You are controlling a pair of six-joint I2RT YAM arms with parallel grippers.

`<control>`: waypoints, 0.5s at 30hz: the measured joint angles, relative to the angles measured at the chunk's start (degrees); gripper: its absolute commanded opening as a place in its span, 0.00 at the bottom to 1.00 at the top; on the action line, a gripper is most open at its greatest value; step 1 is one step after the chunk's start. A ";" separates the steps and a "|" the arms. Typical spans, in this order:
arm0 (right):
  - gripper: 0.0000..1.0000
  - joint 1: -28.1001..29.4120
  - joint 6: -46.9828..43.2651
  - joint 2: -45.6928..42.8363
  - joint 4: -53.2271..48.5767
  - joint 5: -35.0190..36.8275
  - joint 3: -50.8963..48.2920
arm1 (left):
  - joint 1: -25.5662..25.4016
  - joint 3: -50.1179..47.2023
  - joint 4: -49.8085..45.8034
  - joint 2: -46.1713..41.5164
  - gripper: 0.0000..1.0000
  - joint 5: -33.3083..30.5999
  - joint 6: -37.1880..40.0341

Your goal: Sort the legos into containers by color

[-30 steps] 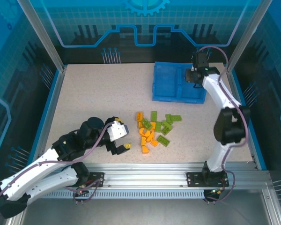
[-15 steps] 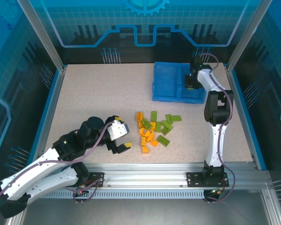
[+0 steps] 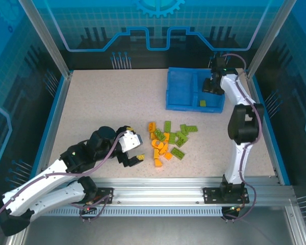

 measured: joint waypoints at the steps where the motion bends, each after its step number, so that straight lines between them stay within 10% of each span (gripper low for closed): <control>1: 0.54 0.02 0.31 -3.48 0.79 -0.44 -2.78 | 0.00 -0.07 0.15 0.00 0.99 -0.15 0.00; 9: 0.63 8.72 5.38 -33.77 9.64 -8.66 -31.71 | 0.79 -0.15 1.64 2.27 0.99 -5.11 -5.03; 15: 0.70 27.47 10.12 -45.88 11.91 -11.41 -47.43 | 2.64 10.88 -2.86 13.49 0.99 -16.15 -29.46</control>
